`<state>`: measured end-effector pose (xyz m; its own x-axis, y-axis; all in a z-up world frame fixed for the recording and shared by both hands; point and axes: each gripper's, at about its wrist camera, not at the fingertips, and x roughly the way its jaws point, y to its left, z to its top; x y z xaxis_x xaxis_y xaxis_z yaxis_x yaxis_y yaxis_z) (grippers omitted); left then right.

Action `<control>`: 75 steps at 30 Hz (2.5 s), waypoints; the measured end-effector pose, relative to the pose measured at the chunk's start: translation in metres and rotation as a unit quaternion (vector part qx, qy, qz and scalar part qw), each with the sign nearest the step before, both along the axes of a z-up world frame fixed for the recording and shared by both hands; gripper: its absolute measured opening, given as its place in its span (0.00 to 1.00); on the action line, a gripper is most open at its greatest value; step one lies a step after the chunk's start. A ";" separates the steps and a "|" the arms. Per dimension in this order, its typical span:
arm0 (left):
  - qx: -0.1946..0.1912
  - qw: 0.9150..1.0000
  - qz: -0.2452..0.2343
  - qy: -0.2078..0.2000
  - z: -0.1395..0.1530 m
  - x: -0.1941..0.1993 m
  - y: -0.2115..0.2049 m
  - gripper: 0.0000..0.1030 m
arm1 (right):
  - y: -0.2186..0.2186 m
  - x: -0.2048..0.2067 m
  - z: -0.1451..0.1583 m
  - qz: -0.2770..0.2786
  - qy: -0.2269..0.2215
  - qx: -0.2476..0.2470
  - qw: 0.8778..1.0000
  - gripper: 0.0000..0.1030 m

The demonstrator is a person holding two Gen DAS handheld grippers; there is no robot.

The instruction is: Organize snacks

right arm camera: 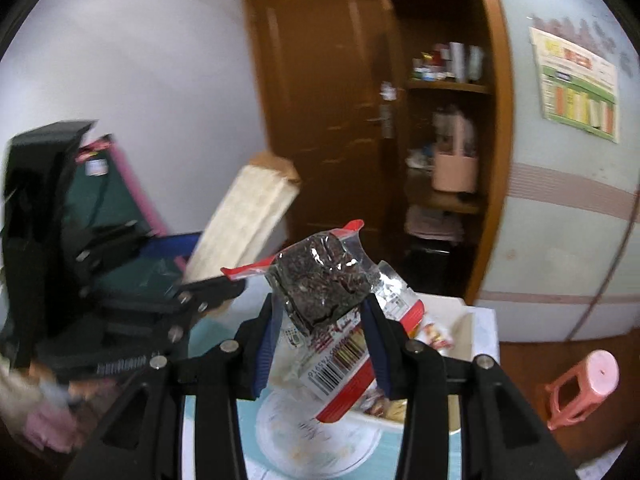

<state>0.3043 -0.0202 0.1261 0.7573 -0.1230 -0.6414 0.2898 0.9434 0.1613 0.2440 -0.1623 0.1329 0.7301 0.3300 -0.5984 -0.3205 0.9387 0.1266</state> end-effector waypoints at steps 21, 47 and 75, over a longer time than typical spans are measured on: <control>-0.065 0.987 0.128 0.077 -0.111 0.063 0.032 0.99 | -0.019 0.058 -0.082 -0.097 0.101 0.004 0.990 0.73; -0.083 0.984 0.145 0.058 -0.061 -0.147 0.065 0.99 | 0.004 -0.118 -0.030 -0.101 0.047 0.031 0.993 0.76; -0.065 0.977 0.190 0.069 -0.094 -0.270 0.076 0.99 | 0.030 -0.234 -0.058 -0.094 0.092 0.042 0.990 0.77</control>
